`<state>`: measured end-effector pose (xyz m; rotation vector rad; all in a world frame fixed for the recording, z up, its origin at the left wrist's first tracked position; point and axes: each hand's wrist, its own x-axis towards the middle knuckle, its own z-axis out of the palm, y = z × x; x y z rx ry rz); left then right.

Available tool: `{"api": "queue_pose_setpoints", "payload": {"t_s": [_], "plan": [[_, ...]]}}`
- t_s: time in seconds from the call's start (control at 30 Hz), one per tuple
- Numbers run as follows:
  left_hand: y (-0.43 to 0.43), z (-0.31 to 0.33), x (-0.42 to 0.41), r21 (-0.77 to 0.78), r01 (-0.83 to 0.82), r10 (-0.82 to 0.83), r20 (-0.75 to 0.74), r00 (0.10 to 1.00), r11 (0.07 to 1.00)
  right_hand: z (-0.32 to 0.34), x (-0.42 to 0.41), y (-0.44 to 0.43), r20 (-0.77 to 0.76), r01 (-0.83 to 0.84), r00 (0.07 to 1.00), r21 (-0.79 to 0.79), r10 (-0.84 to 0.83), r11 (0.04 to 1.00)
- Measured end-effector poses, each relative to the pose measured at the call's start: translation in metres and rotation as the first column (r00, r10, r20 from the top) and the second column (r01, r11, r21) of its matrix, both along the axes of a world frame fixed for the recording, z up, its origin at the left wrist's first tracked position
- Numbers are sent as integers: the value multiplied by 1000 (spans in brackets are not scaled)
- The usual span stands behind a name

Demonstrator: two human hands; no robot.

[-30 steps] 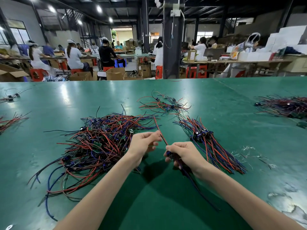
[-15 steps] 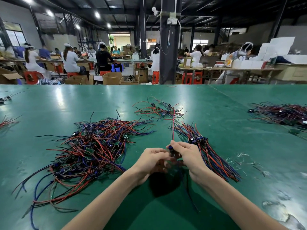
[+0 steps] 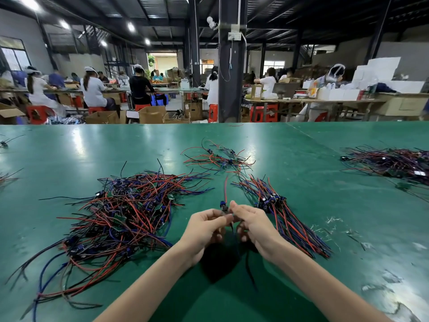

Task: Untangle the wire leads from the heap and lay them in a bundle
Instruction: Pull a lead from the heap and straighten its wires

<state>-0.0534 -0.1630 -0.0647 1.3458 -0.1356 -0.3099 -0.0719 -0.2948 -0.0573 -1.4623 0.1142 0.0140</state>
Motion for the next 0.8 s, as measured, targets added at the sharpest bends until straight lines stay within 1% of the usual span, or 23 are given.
{"api": "queue_pose_setpoints", "payload": {"t_s": [0.1,0.2,0.4,0.53,0.63,0.8], "plan": [[5,2,6,-1,-104,104,-4,995,995,-2,-1,2,16,-30,999,-116,32,993],[8,2,9,-7,-111,110,-29,993,994,-5,-3,5,55,-45,997,-182,56,982],[8,0,10,-76,-79,71,-103,992,994,-6,-2,3,141,-33,988,-231,66,972],[8,1,10,-89,-71,59,-131,990,993,-6,-3,3,154,-47,984,-257,89,965],[8,0,10,-83,-52,41,-128,991,995,-7,-3,4,154,-63,982,-253,105,965],[7,0,9,-121,-62,44,-148,988,991,-8,-2,7,152,-86,980,-245,126,966]]}}
